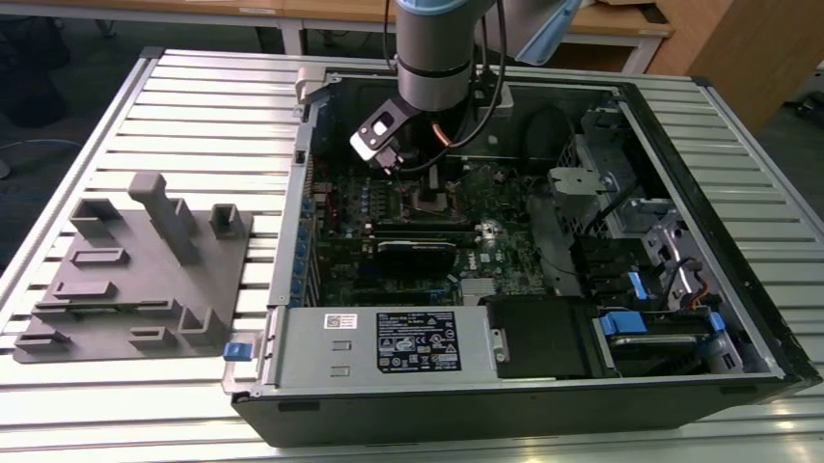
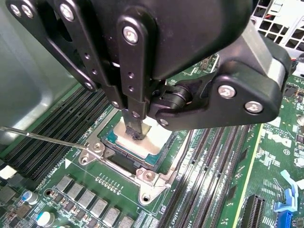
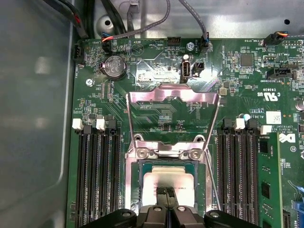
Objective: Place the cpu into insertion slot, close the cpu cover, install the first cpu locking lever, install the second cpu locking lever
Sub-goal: 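Place the cpu into insertion slot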
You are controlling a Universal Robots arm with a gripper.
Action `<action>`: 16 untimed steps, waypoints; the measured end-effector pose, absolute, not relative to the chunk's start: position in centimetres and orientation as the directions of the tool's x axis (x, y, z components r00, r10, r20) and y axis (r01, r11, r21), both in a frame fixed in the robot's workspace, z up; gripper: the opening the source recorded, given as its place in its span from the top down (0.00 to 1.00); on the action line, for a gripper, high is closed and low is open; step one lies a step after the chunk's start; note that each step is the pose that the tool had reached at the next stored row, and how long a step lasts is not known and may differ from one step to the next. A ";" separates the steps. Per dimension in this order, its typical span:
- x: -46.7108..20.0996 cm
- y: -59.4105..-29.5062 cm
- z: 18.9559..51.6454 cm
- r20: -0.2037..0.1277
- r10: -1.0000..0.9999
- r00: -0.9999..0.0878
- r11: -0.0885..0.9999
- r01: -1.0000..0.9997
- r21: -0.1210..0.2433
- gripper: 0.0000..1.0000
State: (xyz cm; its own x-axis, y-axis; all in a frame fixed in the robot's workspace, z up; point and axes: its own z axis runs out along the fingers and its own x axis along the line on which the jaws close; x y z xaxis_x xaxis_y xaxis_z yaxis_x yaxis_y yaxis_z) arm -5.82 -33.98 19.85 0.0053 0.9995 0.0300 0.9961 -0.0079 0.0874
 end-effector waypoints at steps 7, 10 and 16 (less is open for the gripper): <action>-5.8 -34.0 19.7 0.030 1.000 0.005 -0.008 0.996 0.087 0.89; -5.8 -34.0 19.7 0.030 1.000 0.005 -0.008 0.996 0.087 0.89; -5.8 -34.0 19.7 0.029 1.000 0.005 -0.008 0.996 0.087 0.89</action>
